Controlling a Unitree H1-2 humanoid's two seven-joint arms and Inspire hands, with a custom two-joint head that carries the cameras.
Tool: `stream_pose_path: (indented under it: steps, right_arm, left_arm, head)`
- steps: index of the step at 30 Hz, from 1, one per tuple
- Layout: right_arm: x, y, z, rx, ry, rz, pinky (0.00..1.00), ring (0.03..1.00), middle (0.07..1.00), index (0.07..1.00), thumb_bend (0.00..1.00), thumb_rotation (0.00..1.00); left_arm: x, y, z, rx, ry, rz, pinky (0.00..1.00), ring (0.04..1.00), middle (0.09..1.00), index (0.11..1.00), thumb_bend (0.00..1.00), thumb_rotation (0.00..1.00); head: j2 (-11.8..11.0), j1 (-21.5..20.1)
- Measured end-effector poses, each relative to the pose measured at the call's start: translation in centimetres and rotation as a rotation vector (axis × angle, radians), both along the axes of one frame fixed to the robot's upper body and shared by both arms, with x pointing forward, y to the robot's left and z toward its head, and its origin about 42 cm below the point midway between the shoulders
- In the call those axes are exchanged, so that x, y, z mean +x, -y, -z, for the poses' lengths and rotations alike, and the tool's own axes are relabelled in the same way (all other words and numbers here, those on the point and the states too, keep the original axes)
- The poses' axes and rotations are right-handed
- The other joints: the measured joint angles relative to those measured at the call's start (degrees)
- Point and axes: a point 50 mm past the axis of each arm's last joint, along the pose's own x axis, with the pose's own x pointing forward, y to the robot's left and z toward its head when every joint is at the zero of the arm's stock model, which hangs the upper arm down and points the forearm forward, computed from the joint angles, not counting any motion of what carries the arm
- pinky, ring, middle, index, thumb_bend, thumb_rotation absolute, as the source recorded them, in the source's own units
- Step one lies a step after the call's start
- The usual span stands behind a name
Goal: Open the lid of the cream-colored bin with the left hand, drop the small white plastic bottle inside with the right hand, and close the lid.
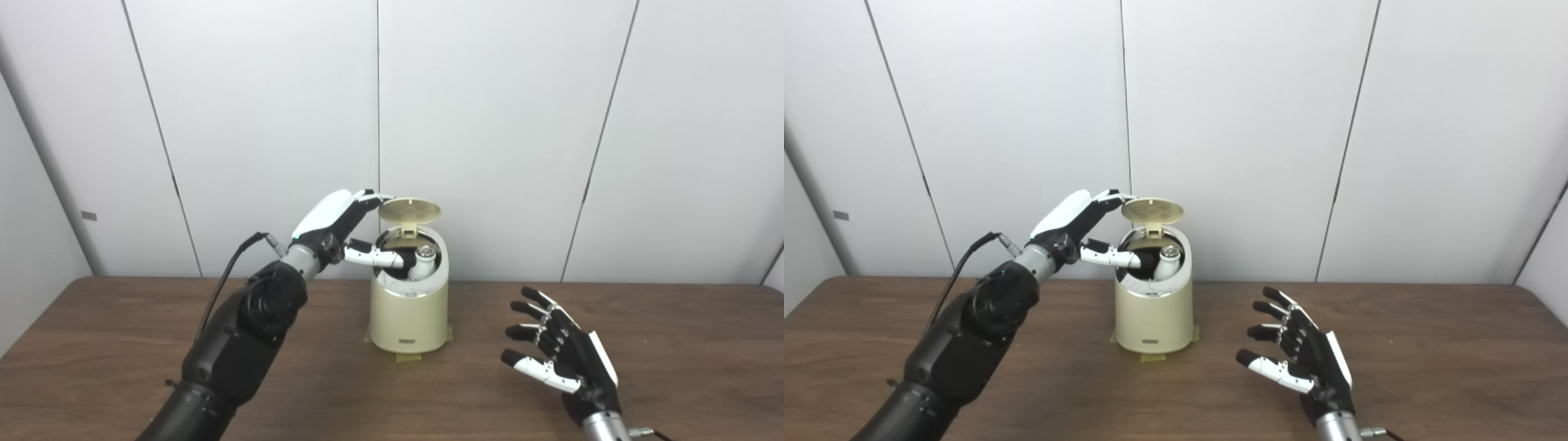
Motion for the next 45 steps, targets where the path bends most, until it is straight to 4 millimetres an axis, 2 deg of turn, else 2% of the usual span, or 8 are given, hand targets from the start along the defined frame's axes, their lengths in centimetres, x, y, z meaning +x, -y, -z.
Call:
stream_pose_path:
  steps: [4, 10, 17, 23, 28, 38, 45]
  right_arm:
    - [0.0, 0.0, 0.0, -0.001, 0.004, 0.001, 0.67, 0.597, 0.762, 0.815, 0.88, 0.22]
    - [0.0, -0.1, 0.0, 0.003, 0.004, 0.004, 0.68, 0.598, 0.765, 0.818, 0.89, 0.21]
    - [0.0, -0.2, 0.0, 0.005, 0.004, 0.009, 0.64, 0.609, 0.778, 0.822, 0.89, 0.21]
    - [0.0, -0.3, 0.0, -0.007, 0.005, 0.012, 0.64, 0.589, 0.771, 0.822, 0.89, 0.22]
    - [0.0, -0.3, 0.0, -0.007, 0.007, 0.013, 0.65, 0.590, 0.769, 0.819, 0.88, 0.21]
    - [-0.1, -0.4, -0.7, -0.008, 0.035, 0.008, 0.62, 0.590, 0.768, 0.818, 0.88, 0.21]
    - [-0.1, -0.5, -0.9, -0.012, 0.043, 0.008, 0.64, 0.592, 0.766, 0.817, 0.89, 0.21]
  left_arm:
    - [-0.3, 0.1, -0.5, 0.007, 0.009, 0.023, 1.00, 1.000, 0.884, 0.798, 1.00, 0.51]
    - [-1.5, 0.3, -1.8, 0.022, 0.063, 0.084, 1.00, 1.000, 0.871, 0.800, 1.00, 0.51]
    - [-3.3, 0.3, -1.3, 0.036, 0.068, 0.127, 1.00, 1.000, 0.874, 0.805, 1.00, 0.51]
    - [-3.6, 0.1, -1.1, 0.056, 0.073, 0.126, 1.00, 1.000, 0.866, 0.804, 1.00, 0.52]
    - [-3.8, 0.2, -1.0, 0.101, 0.086, 0.124, 1.00, 1.000, 0.851, 0.805, 1.00, 0.48]
    - [-4.3, 0.0, 0.5, 0.253, 0.121, 0.116, 1.00, 1.000, 0.829, 0.794, 1.00, 0.45]
    - [-4.7, 0.3, 0.1, 0.329, 0.178, 0.111, 1.00, 0.998, 0.803, 0.782, 1.00, 0.46]
  head:
    - [0.0, -0.2]
    - [0.2, -0.4]
    - [0.3, -0.6]
    - [0.4, -0.8]
    - [0.8, -1.0]
    - [1.3, -1.1]
    - [1.8, -1.0]
